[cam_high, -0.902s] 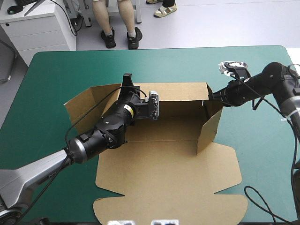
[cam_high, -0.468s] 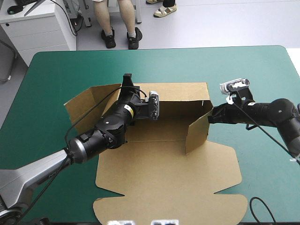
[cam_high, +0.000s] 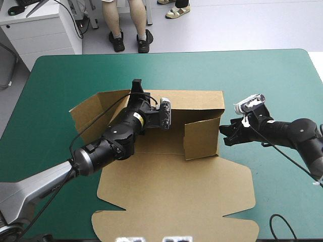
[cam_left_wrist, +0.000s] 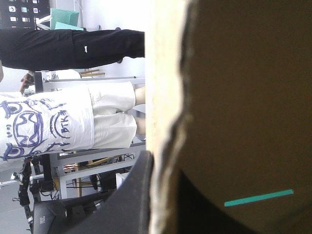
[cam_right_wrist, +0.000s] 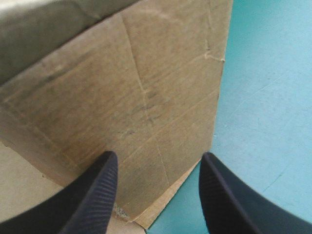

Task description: Fold the box

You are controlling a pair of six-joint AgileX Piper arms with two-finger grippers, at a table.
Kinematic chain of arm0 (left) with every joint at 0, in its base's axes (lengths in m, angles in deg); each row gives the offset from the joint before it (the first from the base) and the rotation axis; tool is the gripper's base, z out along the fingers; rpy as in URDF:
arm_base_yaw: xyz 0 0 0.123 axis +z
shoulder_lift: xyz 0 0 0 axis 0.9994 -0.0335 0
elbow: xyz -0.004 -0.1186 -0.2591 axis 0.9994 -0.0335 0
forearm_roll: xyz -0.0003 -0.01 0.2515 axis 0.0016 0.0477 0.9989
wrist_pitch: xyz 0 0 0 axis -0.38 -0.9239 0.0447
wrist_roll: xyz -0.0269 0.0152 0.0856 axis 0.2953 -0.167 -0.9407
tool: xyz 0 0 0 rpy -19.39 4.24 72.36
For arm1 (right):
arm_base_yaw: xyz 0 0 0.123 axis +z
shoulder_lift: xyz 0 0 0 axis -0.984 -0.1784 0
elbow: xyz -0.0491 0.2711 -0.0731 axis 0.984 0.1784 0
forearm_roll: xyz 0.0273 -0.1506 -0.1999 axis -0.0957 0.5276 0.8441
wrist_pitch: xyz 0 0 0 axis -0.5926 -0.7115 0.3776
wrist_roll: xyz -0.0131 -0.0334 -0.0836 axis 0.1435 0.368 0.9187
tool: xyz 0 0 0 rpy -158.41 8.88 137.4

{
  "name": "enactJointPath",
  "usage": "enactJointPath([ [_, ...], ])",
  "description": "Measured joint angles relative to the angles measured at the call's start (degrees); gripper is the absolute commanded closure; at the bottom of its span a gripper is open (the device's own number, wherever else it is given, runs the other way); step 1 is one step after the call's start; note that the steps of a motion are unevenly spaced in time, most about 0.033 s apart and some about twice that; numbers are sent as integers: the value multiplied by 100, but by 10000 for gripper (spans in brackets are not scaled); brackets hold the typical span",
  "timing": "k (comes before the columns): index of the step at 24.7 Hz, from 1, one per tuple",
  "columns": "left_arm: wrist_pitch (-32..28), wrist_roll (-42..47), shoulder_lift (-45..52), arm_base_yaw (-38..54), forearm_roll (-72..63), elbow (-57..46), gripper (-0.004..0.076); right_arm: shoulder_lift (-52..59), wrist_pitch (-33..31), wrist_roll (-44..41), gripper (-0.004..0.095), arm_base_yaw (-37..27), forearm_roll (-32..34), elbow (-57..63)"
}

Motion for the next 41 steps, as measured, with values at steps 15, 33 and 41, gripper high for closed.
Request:
enactJointPath([
  [15,-18,-11,0,6,0,0,731,204,-594,25,393,0,19,407],
  [33,392,-16,0,-288,0,-5,731,245,1598,-552,733,1216,350,489],
  [41,589,-16,0,-343,-23,-5,731,235,1892,-735,927,1211,552,491],
])
